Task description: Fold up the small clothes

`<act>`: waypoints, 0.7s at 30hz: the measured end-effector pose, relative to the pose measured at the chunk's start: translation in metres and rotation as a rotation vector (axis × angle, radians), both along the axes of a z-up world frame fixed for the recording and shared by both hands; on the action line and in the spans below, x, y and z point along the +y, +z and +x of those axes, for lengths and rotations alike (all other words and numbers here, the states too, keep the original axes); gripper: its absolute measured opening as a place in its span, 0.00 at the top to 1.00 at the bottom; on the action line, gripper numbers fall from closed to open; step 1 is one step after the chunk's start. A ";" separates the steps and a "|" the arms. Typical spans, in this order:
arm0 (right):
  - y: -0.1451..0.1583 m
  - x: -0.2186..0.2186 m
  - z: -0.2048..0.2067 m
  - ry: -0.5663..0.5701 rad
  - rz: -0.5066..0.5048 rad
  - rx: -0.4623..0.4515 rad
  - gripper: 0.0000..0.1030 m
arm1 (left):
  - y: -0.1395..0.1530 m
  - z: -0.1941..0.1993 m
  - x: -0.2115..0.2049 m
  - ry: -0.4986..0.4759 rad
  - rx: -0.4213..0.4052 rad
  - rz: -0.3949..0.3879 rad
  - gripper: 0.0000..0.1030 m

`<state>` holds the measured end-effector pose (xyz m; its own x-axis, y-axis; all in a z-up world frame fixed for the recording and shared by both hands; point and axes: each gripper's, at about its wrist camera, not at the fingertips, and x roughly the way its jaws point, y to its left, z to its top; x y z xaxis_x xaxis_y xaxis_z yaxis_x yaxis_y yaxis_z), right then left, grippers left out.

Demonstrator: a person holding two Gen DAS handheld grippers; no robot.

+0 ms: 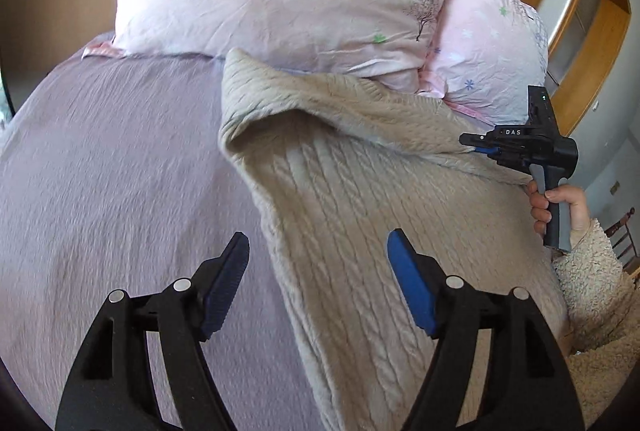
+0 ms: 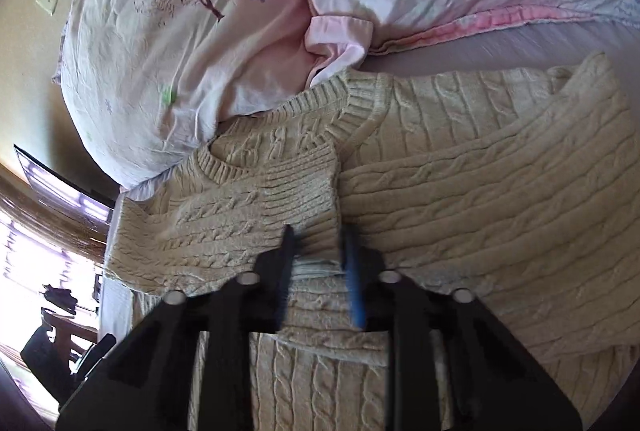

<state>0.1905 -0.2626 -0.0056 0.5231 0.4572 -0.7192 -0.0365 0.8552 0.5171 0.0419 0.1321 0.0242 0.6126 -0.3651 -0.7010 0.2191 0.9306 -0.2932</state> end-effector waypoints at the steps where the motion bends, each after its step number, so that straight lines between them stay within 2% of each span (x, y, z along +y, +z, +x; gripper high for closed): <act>1: 0.008 -0.002 -0.005 -0.009 -0.001 -0.035 0.92 | -0.003 -0.003 0.003 0.004 0.012 -0.011 0.29; 3: 0.034 -0.021 -0.021 -0.079 0.018 -0.133 0.93 | -0.008 -0.005 0.004 0.000 0.029 -0.024 0.29; 6: 0.064 -0.073 -0.052 -0.302 -0.033 -0.231 0.93 | -0.013 -0.007 -0.002 -0.023 0.044 -0.041 0.29; 8: 0.061 -0.099 -0.064 -0.383 -0.100 -0.180 0.91 | -0.018 -0.009 -0.008 -0.043 0.053 -0.048 0.29; 11: 0.036 -0.128 -0.085 -0.438 -0.115 -0.056 0.84 | -0.023 -0.016 -0.012 -0.045 0.050 -0.051 0.29; 12: 0.030 -0.136 -0.098 -0.442 -0.094 -0.036 0.80 | -0.024 -0.020 -0.012 -0.049 0.053 -0.056 0.29; 13: 0.024 -0.143 -0.111 -0.438 -0.061 -0.023 0.58 | -0.023 -0.024 -0.011 -0.049 0.053 -0.070 0.29; 14: 0.018 -0.148 -0.126 -0.432 -0.032 -0.009 0.44 | -0.024 -0.029 -0.009 -0.047 0.053 -0.089 0.29; 18: -0.010 -0.157 -0.182 -0.356 0.062 0.058 0.47 | -0.027 -0.055 -0.001 -0.042 0.038 -0.177 0.30; 19: -0.013 -0.158 -0.197 -0.334 0.102 0.046 0.54 | -0.028 -0.062 0.002 -0.044 0.041 -0.214 0.34; 20: -0.014 -0.155 -0.215 -0.304 0.142 0.048 0.57 | -0.030 -0.070 0.004 -0.055 0.053 -0.260 0.37; 21: -0.017 -0.155 -0.229 -0.271 0.191 0.052 0.59 | -0.033 -0.077 0.005 -0.066 0.068 -0.308 0.45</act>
